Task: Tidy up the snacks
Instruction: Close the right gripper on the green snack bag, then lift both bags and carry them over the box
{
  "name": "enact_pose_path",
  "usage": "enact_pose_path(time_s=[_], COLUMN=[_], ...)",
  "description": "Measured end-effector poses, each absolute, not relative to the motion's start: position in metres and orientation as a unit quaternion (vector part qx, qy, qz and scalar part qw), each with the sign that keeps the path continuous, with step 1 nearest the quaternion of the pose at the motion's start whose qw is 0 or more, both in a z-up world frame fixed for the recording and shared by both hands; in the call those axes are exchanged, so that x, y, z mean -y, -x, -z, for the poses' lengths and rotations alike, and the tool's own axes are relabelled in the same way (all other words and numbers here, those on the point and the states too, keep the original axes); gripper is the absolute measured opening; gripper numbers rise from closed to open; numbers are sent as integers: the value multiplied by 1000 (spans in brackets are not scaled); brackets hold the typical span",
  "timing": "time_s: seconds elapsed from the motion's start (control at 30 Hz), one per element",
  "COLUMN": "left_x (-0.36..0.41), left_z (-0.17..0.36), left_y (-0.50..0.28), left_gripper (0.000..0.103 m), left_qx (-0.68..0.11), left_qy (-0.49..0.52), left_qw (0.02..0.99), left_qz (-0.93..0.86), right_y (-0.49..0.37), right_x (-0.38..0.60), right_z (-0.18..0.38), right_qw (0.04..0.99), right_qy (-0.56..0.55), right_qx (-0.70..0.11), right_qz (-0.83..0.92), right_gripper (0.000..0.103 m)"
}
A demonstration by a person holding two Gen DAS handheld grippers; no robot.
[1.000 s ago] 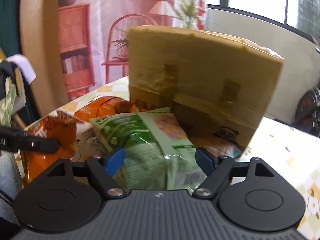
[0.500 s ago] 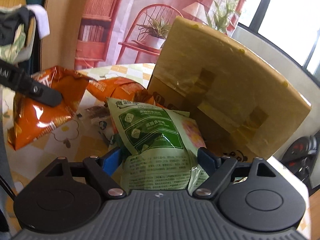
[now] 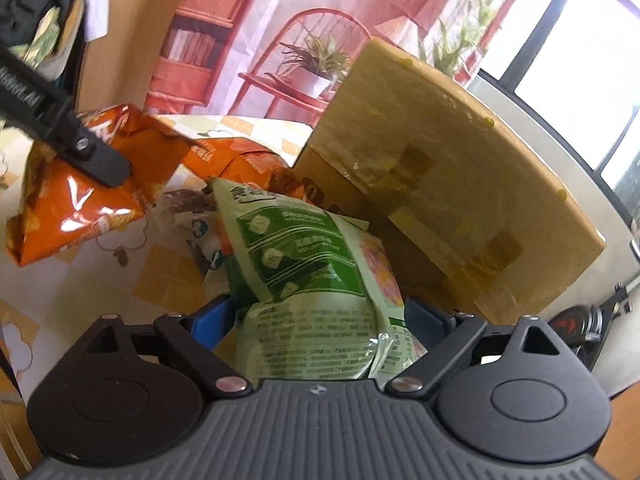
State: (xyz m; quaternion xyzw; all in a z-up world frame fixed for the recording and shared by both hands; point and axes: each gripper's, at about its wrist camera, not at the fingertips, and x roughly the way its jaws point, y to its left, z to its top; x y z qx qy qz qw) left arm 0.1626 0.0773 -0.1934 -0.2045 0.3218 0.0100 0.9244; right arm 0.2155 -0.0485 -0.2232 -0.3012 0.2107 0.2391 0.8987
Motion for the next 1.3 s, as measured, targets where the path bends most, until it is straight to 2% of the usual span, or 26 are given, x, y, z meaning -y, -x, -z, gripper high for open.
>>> enact_pose_path(time_s=[0.5,0.7,0.77,0.93,1.3], left_x=[-74,-75,-73,-72,-67], left_z=[195,196,196,195,194], left_y=[-162,-164,-164,-164,-166], left_gripper=[72,72,72,72,72], left_qx=[-325,-329,-329,-329,-333], left_qy=[201,200,199,196,186], left_qw=[924,923,923,924,925], left_qz=[-10,-14,-14,-13,-6], right_y=[-244,-258,-257,-253,-232], right_x=[34,40,46,66,139], right_z=[239,239,237,225,208], right_qw=[890,898,902,915,932], right_qy=[328,276,261,205,20], right_qx=[-248,-283,-285,-286,-309], right_qz=[-198,-192,-192,-198,-190], right_gripper=[101,95,86,77,74])
